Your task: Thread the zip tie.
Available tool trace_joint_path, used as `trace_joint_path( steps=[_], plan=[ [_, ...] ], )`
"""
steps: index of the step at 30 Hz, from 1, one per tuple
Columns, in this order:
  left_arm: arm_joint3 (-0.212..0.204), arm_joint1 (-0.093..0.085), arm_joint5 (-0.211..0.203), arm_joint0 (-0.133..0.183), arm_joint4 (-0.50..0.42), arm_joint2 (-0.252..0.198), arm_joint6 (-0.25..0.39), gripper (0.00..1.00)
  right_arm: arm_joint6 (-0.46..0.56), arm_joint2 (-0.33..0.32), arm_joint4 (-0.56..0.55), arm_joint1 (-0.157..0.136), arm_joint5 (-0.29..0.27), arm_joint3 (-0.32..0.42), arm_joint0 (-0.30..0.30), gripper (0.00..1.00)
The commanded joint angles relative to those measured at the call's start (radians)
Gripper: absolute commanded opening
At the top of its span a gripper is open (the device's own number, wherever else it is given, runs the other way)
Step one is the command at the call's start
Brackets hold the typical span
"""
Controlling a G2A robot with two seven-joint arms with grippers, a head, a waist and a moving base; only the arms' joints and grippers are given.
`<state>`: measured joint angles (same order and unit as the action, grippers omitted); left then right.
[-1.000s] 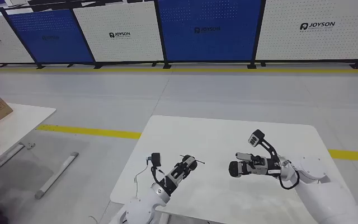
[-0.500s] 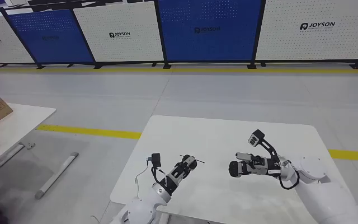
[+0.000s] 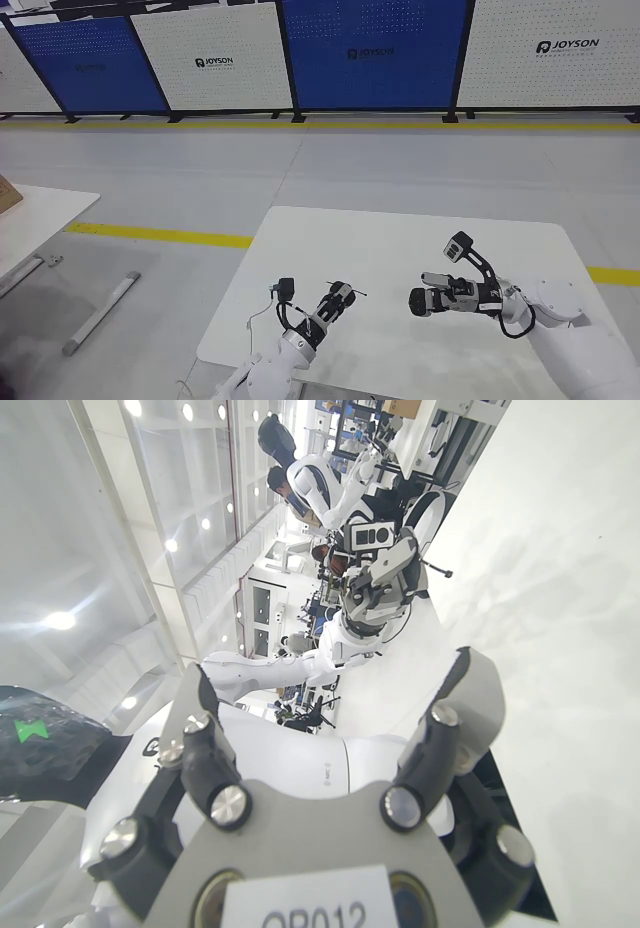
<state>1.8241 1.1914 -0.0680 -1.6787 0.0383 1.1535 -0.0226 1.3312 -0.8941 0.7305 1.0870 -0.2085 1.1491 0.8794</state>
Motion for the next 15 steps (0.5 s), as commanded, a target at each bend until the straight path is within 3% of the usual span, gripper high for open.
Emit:
trace_joint_path(
  steps=[1,6,10,15],
  plan=[
    [0.000,0.000,0.000,0.000,0.000,0.000,0.000,0.00,0.000,0.000,0.000,0.000,0.000,0.000,0.000,1.00],
    [0.010,0.001,-0.019,0.001,-0.005,-0.005,0.010,0.00,0.000,0.000,0.000,0.000,0.000,0.000,0.000,1.00],
    [0.077,0.000,-0.092,-0.028,-0.067,0.018,-0.004,0.00,0.000,0.000,0.000,0.000,0.000,0.000,0.000,1.00],
    [0.193,-0.009,-0.188,-0.104,-0.222,0.086,0.065,0.00,0.000,0.000,0.000,0.000,0.000,0.000,0.000,1.00]
  ],
)
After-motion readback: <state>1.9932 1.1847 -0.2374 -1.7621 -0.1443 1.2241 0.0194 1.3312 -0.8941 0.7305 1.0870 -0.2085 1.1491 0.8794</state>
